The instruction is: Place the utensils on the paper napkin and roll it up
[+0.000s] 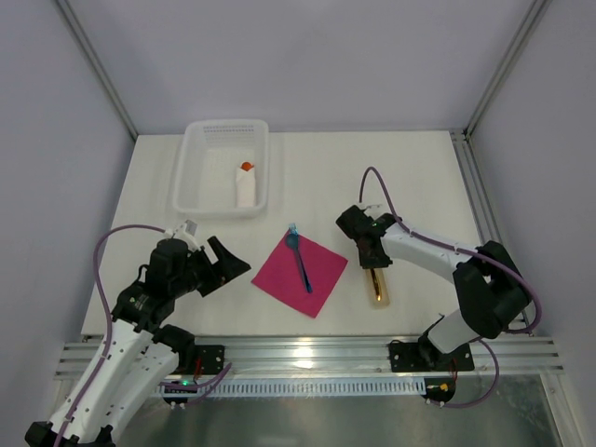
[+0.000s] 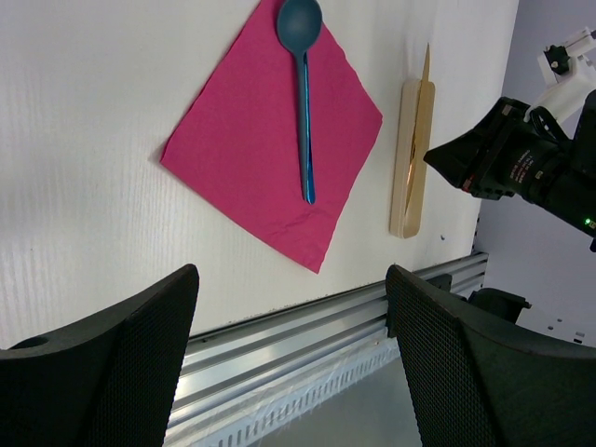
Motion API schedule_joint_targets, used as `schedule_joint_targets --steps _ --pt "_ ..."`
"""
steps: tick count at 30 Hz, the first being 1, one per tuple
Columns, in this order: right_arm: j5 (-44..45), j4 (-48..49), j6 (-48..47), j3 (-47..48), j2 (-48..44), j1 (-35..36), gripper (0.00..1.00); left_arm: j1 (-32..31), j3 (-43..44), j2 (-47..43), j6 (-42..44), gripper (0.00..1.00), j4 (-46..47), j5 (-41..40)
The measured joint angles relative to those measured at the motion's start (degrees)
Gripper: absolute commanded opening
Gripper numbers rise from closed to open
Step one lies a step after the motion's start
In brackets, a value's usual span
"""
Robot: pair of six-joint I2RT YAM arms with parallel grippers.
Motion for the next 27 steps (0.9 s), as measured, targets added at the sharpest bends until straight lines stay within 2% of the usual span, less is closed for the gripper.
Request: schedule_joint_targets --steps 21,27 --pt "-2.3 5.4 -1.2 -1.6 3.7 -0.6 0.24 0.0 0.0 -0.1 0.0 0.82 0.0 0.2" --pt "-2.2 5.7 -1.4 -1.6 3.9 -0.7 0.12 0.0 0.0 -0.1 0.0 0.82 0.0 0.2"
